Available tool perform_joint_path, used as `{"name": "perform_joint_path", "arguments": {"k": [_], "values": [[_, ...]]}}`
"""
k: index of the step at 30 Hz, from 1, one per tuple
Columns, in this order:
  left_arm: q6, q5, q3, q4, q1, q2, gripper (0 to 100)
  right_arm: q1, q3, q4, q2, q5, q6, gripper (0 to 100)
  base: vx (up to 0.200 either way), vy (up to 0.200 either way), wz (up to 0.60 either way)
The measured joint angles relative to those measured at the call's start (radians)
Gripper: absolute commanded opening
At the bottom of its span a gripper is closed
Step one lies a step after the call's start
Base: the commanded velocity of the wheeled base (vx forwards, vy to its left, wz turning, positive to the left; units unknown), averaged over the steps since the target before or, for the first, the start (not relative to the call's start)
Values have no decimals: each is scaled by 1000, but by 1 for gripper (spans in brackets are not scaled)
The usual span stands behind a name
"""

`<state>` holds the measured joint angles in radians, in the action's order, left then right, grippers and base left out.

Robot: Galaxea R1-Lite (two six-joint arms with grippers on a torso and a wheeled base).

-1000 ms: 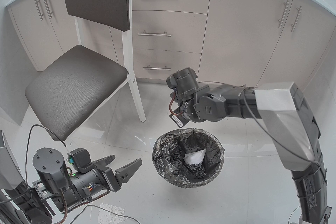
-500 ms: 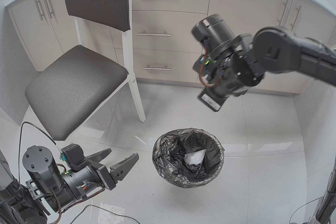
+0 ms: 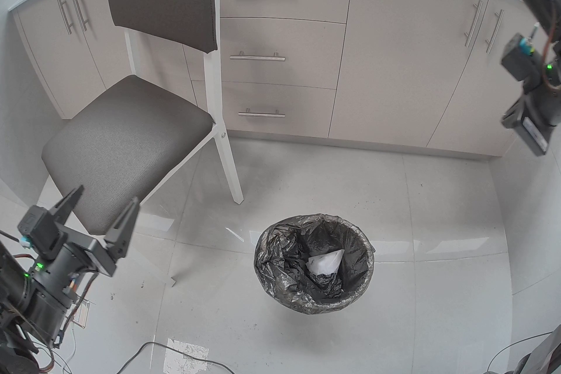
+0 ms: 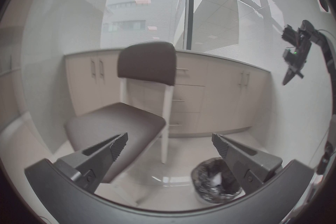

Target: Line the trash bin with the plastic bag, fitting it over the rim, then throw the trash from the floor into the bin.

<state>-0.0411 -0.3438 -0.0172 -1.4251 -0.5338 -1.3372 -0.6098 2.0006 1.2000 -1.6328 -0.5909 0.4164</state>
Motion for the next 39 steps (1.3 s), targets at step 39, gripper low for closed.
{"name": "perform_joint_path", "arguments": {"k": [39], "values": [[-104, -73, -241, 1635, 535, 1304, 100, 512, 0, 244, 926, 490, -49, 0, 0, 0, 0]]}}
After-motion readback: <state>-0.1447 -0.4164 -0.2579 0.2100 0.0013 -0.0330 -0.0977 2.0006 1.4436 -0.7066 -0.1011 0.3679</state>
